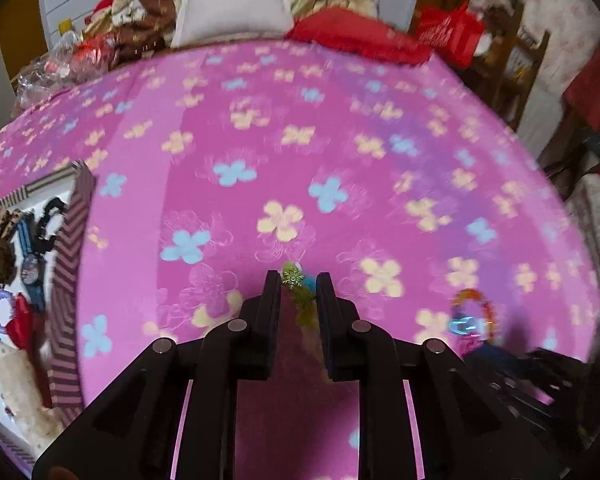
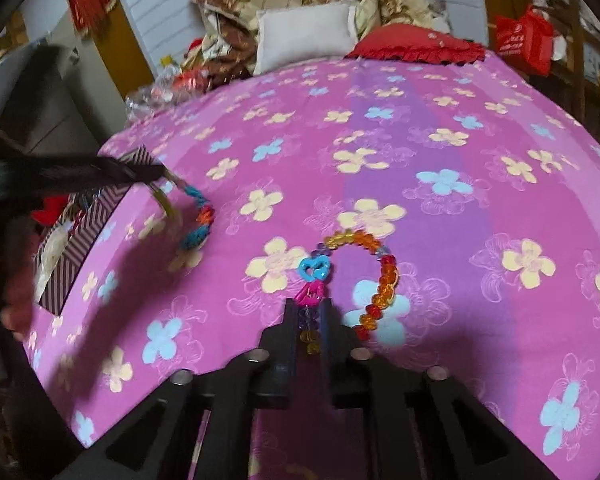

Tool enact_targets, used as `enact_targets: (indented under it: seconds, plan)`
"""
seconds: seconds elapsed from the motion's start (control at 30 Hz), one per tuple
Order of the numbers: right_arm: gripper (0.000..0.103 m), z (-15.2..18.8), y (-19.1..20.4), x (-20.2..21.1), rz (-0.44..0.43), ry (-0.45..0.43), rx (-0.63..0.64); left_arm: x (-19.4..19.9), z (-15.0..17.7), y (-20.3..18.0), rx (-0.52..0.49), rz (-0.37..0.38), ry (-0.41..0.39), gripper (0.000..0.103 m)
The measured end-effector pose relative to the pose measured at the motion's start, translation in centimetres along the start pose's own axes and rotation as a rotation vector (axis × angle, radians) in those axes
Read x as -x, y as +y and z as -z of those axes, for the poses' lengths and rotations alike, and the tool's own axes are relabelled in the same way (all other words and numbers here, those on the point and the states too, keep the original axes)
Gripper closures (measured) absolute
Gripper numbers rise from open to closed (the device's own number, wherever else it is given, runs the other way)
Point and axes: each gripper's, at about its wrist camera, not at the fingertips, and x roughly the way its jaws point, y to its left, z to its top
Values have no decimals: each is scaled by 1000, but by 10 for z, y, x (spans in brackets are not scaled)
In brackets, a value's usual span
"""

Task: Organize jewelry
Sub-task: 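Grasp the green-blue beaded bracelet with the left tool while the right tool holds the amber bracelet, then carry both bracelets into the tray with both tools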

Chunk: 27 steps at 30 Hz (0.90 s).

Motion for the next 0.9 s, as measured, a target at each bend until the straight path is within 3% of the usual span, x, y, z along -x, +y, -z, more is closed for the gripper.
enact_targets:
  seconds: [0.17,0.4,0.7,0.9]
  plan:
    - [95,-10,5,19,-3,-24,-6,59,5,17,39,71,-77,87]
    - [95,-31,19,65,-15,-86,1,127,26,53,107,88,-152,87]
    - [95,-46,71,98,-51,-127,105,195,57,130,193,-91,-216,87]
    - [95,-56,115,95,-88,-110,191,205,78,194,325,-174,-223,87]
